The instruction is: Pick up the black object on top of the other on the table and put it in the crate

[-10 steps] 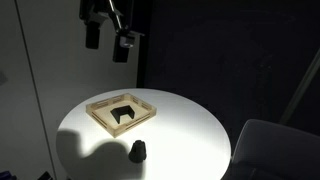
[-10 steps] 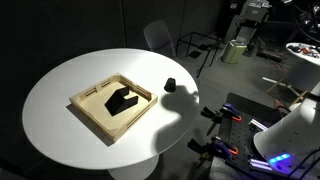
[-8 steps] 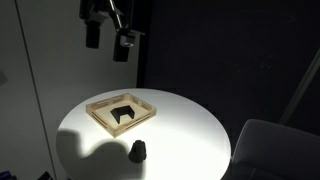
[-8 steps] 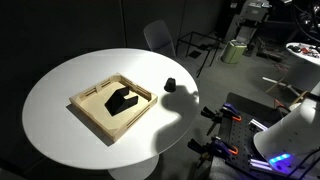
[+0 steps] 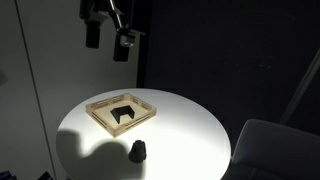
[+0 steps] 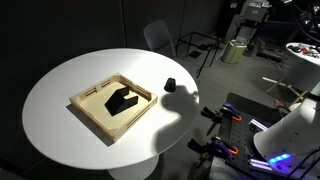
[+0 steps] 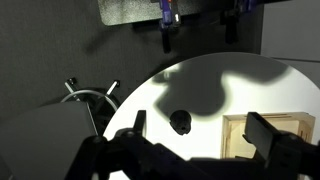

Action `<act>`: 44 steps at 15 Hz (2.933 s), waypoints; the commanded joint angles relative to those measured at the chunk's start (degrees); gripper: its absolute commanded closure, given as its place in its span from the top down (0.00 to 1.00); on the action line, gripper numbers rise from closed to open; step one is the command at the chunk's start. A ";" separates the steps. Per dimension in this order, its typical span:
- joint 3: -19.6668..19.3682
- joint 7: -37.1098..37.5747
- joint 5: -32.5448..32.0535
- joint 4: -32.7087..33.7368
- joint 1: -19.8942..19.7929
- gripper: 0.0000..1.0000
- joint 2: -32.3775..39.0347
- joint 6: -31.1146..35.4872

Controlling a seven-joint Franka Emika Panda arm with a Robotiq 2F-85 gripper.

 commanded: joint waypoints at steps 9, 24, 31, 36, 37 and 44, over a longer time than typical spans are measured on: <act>0.61 -0.45 0.50 0.67 -0.68 1.00 0.89 0.09; 0.71 -10.86 6.11 8.10 0.76 1.00 19.81 15.49; 2.64 -11.96 7.45 5.27 0.16 1.00 28.09 27.02; 4.82 -11.08 7.64 2.58 0.00 1.00 32.59 32.21; 5.17 -10.94 7.72 2.17 -0.10 1.00 32.99 32.14; 5.63 -10.48 6.37 2.98 -0.53 1.00 33.51 31.22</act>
